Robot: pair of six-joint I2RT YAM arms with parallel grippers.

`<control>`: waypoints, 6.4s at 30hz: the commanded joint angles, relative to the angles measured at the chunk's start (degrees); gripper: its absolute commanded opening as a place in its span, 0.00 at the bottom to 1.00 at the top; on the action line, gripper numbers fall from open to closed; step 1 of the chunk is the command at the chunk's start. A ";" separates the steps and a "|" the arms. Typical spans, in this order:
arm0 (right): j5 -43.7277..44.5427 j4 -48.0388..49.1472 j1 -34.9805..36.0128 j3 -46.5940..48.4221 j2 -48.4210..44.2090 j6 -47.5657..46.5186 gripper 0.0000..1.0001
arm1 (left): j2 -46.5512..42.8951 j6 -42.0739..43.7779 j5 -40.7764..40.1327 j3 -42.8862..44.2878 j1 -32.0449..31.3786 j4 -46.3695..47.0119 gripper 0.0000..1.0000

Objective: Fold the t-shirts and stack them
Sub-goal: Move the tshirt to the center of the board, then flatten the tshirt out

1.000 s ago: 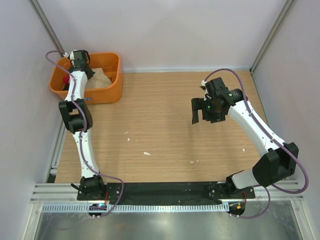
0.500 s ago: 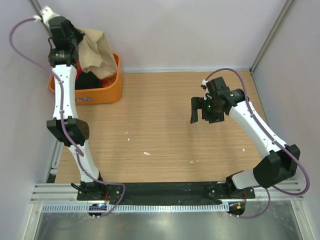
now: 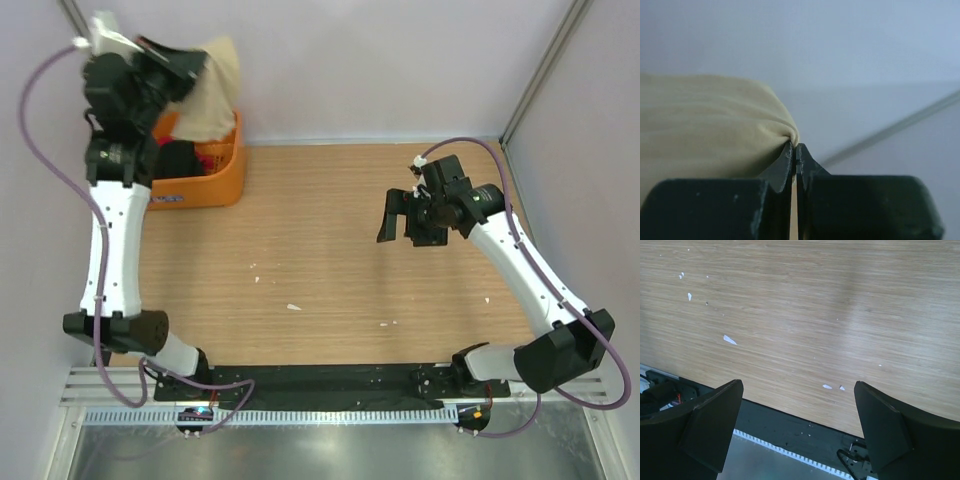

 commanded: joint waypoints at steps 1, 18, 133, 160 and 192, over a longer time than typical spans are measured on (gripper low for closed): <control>-2.65 2.81 -0.21 -1.22 -1.98 3.00 1.00 | -7.44 1.50 8.28 -15.81 -11.50 -3.12 0.00; -13.65 14.07 0.14 -16.59 6.01 5.64 0.78 | -26.36 17.16 2.28 -60.41 -31.30 -29.85 0.62; 4.74 4.93 -22.09 -27.76 2.76 6.26 0.78 | -16.58 31.13 -11.40 -60.76 -33.32 -28.27 0.00; -0.90 6.77 -18.93 -26.36 3.03 3.01 0.79 | -30.04 2.66 -14.83 -74.38 -31.83 -31.35 0.56; -3.62 7.74 -19.02 -28.73 0.83 0.63 0.79 | -39.01 -2.27 -8.08 -93.28 -23.57 -13.80 0.55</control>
